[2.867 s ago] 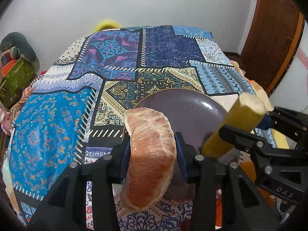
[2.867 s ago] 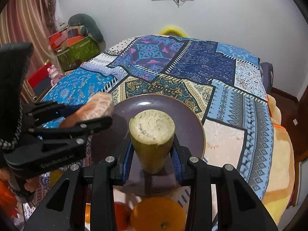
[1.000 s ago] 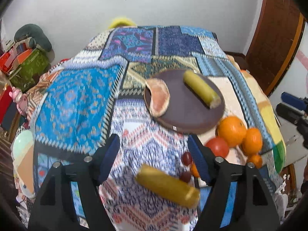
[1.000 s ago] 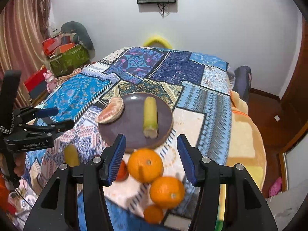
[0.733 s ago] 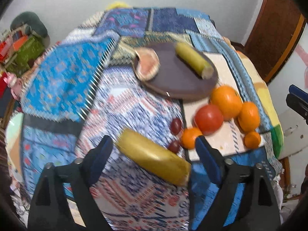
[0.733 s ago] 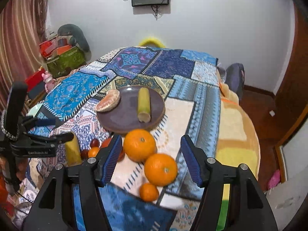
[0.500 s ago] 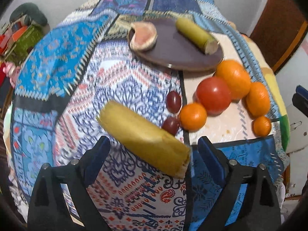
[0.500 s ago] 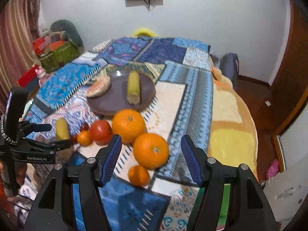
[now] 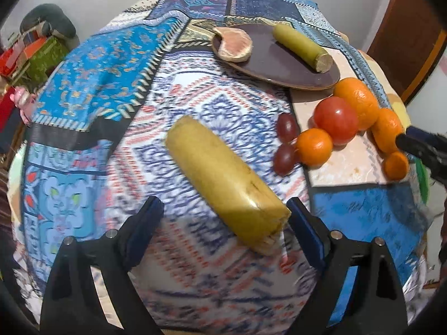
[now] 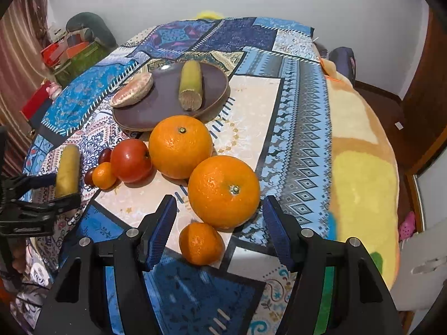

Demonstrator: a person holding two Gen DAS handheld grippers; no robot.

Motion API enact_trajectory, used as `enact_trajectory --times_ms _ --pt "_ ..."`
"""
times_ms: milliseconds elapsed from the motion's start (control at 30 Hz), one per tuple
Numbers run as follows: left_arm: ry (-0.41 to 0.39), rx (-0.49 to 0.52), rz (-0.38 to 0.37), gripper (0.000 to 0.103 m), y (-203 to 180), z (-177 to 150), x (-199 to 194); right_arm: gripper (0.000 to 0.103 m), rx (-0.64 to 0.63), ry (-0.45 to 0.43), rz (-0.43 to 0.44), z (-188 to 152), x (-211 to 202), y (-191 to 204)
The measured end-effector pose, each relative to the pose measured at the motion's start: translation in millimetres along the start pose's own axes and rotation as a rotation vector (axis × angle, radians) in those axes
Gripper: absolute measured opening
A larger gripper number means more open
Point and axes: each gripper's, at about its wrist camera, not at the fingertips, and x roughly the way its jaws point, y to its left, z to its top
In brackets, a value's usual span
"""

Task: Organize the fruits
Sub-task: 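Grasp the second yellow cylinder with the left tool while the right tool moves toward the large orange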

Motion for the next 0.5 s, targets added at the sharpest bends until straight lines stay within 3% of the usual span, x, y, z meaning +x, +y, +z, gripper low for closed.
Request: enact_trajectory --times_ms 133,367,500 --pt "-0.001 0.009 -0.009 0.08 12 -2 -7 0.06 -0.004 0.015 0.0 1 8 0" --pt "0.004 -0.008 -0.08 0.079 11 9 -9 0.064 -0.002 0.023 0.0 2 18 -3" --pt "0.028 -0.033 -0.072 0.079 10 24 5 0.064 -0.003 0.033 -0.003 4 25 -4"
